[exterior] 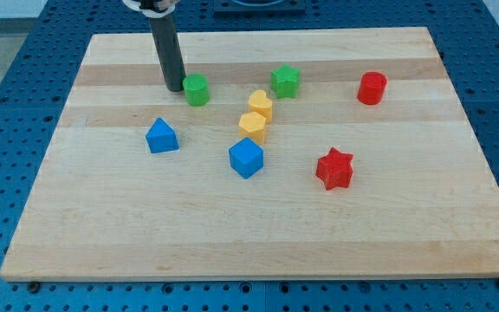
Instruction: Point your arm to the blue cube
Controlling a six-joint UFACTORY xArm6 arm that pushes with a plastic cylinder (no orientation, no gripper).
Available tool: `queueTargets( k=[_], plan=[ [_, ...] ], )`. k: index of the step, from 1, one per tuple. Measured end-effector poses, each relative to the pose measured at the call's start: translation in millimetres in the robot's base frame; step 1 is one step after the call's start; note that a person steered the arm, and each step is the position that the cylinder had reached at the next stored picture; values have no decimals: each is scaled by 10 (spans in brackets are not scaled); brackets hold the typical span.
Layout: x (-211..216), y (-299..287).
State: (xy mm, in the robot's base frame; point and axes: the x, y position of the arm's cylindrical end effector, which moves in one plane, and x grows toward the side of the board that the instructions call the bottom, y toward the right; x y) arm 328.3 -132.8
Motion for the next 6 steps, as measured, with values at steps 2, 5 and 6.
queueTargets(
  k=[2, 5, 6],
  plan=[
    [195, 32],
    [249, 375],
    [512, 343]
  ],
)
